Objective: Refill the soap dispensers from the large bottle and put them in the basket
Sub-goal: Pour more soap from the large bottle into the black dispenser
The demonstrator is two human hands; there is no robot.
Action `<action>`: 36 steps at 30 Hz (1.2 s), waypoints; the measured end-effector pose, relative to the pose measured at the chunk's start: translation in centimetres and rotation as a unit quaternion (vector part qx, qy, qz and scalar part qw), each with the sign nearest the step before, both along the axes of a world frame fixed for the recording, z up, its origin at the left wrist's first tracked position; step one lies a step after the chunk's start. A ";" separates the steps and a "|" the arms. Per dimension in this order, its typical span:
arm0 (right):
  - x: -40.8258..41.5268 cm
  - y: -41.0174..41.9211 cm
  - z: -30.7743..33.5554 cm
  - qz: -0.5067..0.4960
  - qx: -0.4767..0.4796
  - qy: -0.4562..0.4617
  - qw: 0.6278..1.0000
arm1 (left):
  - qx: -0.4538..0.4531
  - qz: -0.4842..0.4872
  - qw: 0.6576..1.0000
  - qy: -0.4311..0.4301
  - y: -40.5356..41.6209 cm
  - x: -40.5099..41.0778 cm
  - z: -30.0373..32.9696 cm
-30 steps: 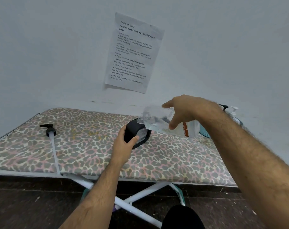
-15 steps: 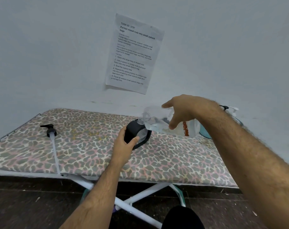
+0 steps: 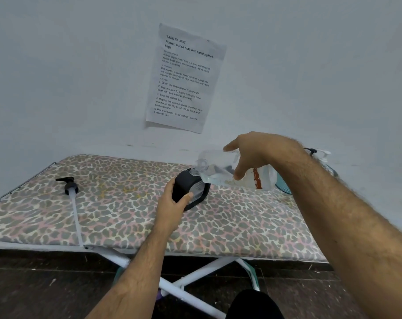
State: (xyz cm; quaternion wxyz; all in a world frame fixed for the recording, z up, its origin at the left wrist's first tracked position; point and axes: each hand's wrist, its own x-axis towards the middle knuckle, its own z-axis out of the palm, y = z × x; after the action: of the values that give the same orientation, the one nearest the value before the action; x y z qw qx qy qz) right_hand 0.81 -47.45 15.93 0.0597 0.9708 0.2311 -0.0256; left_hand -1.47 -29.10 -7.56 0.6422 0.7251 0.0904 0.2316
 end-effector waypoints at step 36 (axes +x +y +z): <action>1.4 0.4 1.1 0.011 -0.021 0.011 1.000 | -0.010 -0.004 1.000 -0.006 0.2 0.1 -0.2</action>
State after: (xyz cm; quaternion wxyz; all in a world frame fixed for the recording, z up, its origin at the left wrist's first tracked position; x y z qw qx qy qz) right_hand 2.26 -47.03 17.01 0.0772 0.9664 0.2419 -0.0407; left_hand -1.39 -28.94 -7.77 0.6506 0.7179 0.0862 0.2323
